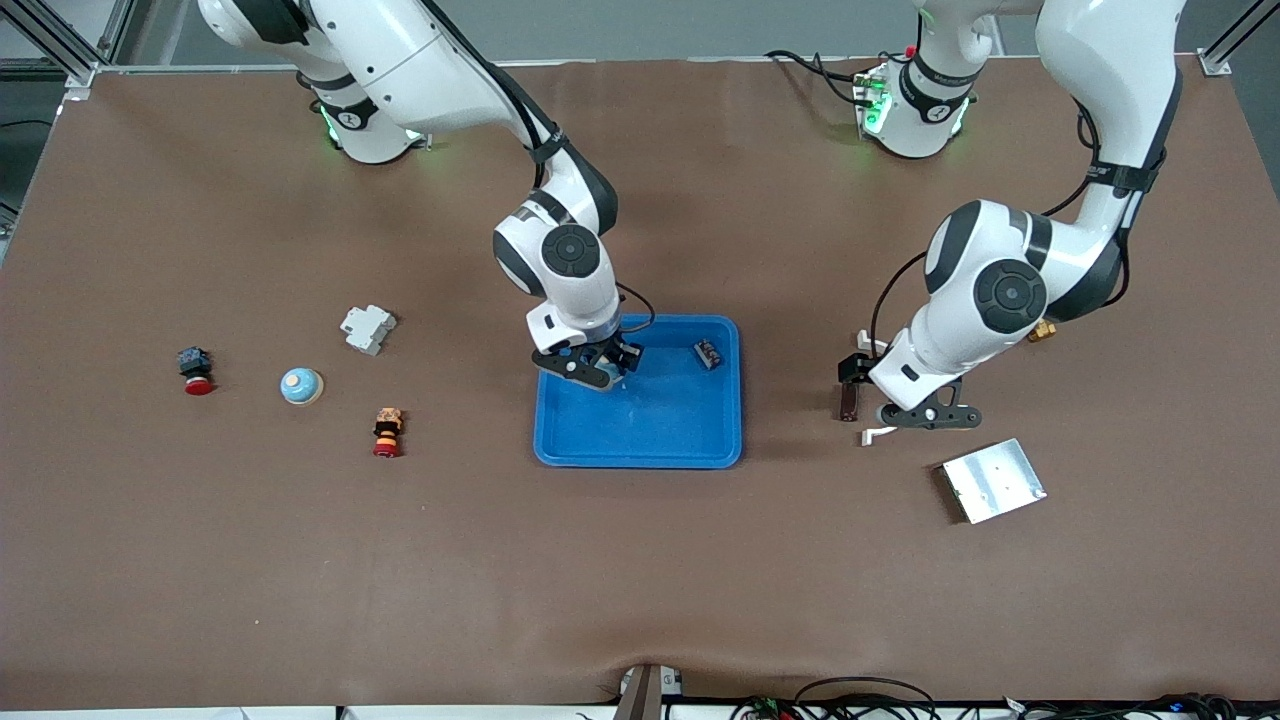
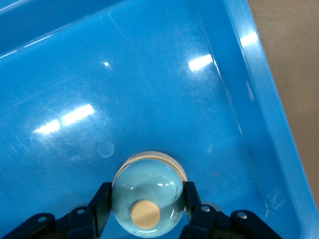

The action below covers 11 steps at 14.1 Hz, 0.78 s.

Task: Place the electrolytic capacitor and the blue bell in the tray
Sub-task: 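Place the bell in the tray with the right gripper while the left gripper returns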

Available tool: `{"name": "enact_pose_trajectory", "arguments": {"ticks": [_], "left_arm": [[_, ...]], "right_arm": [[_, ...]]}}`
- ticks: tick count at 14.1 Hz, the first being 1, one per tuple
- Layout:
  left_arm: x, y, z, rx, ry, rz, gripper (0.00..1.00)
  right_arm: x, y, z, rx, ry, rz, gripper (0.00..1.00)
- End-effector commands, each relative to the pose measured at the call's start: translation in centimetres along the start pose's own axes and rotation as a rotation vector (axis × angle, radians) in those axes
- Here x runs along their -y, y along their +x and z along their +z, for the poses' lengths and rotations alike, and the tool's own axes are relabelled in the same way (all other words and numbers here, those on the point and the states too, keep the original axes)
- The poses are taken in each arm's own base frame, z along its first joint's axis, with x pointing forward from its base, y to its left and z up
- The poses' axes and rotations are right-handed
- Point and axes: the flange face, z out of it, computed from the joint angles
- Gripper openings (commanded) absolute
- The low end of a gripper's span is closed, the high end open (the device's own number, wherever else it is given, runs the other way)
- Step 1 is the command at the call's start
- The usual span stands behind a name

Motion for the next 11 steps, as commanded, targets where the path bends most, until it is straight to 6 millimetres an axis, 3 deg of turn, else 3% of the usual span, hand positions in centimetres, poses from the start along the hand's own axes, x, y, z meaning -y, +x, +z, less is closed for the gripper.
{"name": "enact_pose_trajectory", "arguments": {"ticks": [1, 5, 8, 11], "left_arm": [[0.4, -1.9, 2.8, 0.014, -0.009, -0.008, 1.00], [0.8, -2.4, 6.3, 0.069, -0.004, -0.002, 1.00], [0.6, -1.7, 7.4, 0.028, -0.025, 0.000, 1.00], [-0.1, -0.8, 8.4, -0.002, -0.048, 0.000, 1.00]], "right_arm": [[0.8, -0.6, 1.4, -0.014, -0.007, 0.028, 0.99], [1.3, -0.1, 0.1, -0.017, -0.022, 0.022, 1.00], [1.6, 2.8, -2.8, 0.007, -0.099, -0.024, 1.00], [-0.6, 5.9, -5.0, 0.032, -0.139, -0.099, 1.00]]}}
